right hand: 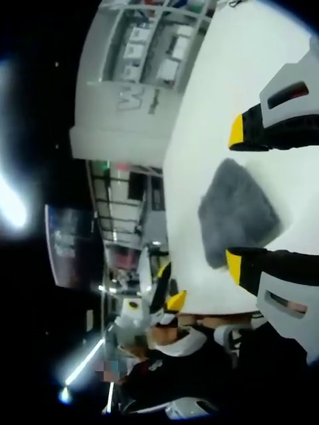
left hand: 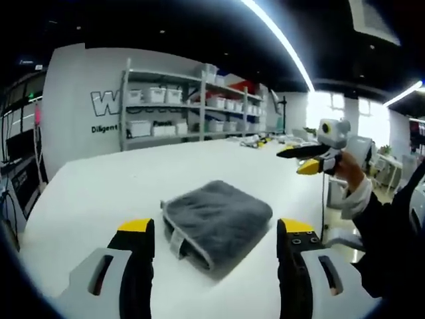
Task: Open the folded towel by lifting each exposed corner and separating the folded layers until the towel lies flat within the target outline without major curled edges
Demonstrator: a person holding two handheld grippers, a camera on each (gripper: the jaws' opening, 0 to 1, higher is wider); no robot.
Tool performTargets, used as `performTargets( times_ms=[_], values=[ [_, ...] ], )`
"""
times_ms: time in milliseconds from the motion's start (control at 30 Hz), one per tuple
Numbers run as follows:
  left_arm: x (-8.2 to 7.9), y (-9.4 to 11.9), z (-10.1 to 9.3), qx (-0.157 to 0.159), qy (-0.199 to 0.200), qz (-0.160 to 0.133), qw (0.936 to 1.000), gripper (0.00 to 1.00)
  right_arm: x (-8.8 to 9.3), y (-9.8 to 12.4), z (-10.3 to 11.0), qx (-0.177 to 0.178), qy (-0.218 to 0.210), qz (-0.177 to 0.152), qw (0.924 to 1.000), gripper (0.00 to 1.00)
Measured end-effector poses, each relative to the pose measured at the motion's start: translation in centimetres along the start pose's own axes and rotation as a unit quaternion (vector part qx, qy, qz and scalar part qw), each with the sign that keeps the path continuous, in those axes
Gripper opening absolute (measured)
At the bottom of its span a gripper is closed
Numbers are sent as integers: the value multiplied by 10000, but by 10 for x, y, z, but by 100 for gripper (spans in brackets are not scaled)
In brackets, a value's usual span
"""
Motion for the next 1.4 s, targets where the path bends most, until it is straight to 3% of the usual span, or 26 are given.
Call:
performTargets(
  times_ms=[100, 167, 233, 367, 467, 500, 600, 900, 1400],
  values=[
    [5, -2, 0, 23, 54, 34, 10000, 74, 7, -3, 3, -18, 5, 148, 9999, 57],
    [5, -3, -3, 114, 429, -101, 9990, 81, 10, -5, 5, -11, 5, 195, 9998, 57],
    [8, -4, -3, 179, 540, -60, 9984, 84, 13, -6, 10, -92, -1, 247, 9997, 57],
    [12, -8, -1, 131, 450, -101, 9989, 79, 18, -10, 17, -256, 101, 382, 9989, 58],
    [19, -13, -1, 176, 326, -68, 9993, 64, 22, -13, 18, -266, 122, 433, 9986, 58],
    [23, -14, -1, 178, 372, 7, 9991, 63, 23, -14, 18, -265, 102, 447, 9986, 58],
    [28, -17, -1, 181, 373, 91, 9991, 68, 24, -14, 18, -240, 58, 458, 9986, 58],
    [34, -17, 5, 68, 368, 189, 9991, 69, 27, -17, 14, -217, -112, 376, 9990, 54],
    [46, -16, 13, -54, 287, 451, 9986, 63, 40, -24, 14, -304, -154, 548, 9979, 51]
  ],
)
Point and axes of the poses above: the point that each gripper's makers call its tool centre point, and the gripper's own axes: y roughly backward along the fingers, z roughly to its left, x roughly out of its underside, the point moved 1 cm from there along y, roughly backward along the fingers, and after that the axes turned 2 degrees about -z, right-handed, at the moved point
